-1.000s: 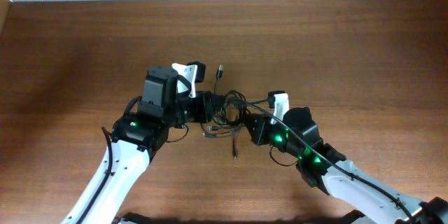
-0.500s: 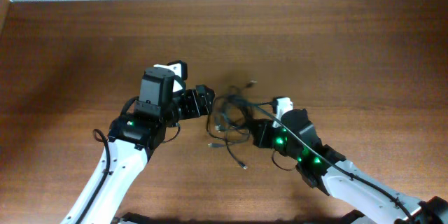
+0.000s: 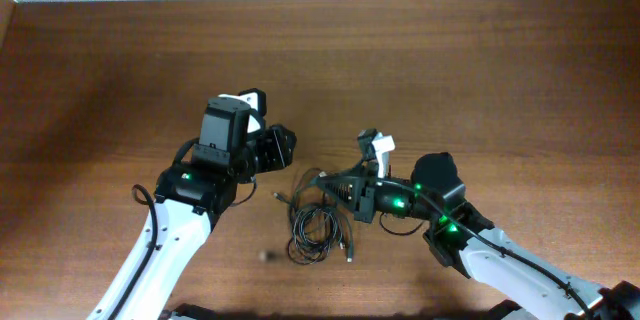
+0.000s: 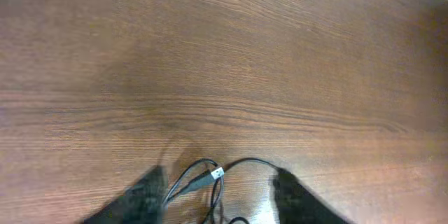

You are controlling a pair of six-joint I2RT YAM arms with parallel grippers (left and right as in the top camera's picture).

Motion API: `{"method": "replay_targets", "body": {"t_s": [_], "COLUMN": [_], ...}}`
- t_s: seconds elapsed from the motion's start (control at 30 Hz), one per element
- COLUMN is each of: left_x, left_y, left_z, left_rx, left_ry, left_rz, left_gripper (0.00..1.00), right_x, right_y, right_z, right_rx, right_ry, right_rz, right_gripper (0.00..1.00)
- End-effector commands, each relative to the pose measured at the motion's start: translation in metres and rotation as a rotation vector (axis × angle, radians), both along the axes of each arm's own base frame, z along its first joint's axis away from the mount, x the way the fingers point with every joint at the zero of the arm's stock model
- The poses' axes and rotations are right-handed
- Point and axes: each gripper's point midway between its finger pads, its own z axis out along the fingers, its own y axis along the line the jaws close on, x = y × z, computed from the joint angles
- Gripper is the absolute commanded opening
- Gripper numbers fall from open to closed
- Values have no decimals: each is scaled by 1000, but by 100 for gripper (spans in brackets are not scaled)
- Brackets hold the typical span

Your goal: Untangle cables

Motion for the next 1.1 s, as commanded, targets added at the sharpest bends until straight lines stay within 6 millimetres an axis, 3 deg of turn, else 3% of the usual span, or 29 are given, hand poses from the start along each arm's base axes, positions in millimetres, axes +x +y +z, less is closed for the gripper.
{"method": "replay_targets", "body": {"t_s": [0.0, 0.03, 0.07, 0.1, 0.17, 0.23, 0.37, 0.43, 0.5, 0.57, 0.63, 0.77, 0.93, 1.07], "left_x": [-1, -5, -11, -20, -37, -52, -67, -75, -87, -95, -103, -101, -70, -71], "left_y": [8, 8, 8, 8, 14, 21, 15, 4, -1, -1, 0, -10, -34, -45], "left_z": [-3, -6, -10, -16, -29, -39, -54, -61, -70, -81, -91, -99, -97, -116], "left_rx": [35, 35, 34, 40, 58, 35, -71, -127, -239, -335, -409, -544, -672, -650], "left_ry": [8, 30, 59, 104, 197, 305, 420, 464, 596, 731, 842, 972, 932, 986], "left_rz": [26, 22, 15, 8, 24, 109, 202, 171, 316, 530, 727, 952, 973, 1000], "left_gripper": [76, 93, 99, 99, 77, 66, 59, 58, 59, 74, 81, 80, 68, 72], "right_x": [3, 2, 0, -3, -6, -6, -7, -8, -13, -23, -30, -33, -32, -32], "right_y": [-6, -10, -15, -19, -21, -24, -37, -47, -58, -68, -76, -86, -87, -88], "right_z": [-26, -40, -53, -63, -69, -76, -97, -111, -125, -138, -147, -156, -156, -156], "right_rx": [-87, -130, -172, -204, -209, -197, -207, -253, -317, -376, -426, -478, -481, -484], "right_ry": [82, 136, 192, 232, 309, 448, 716, 764, 804, 851, 884, 892, 886, 883], "right_rz": [-54, -71, -90, -103, -122, -180, -337, -409, -457, -483, -508, -547, -552, -555], "right_gripper": [21, 27, 37, 43, 46, 48, 58, 61, 63, 64, 64, 64, 65, 65]}}
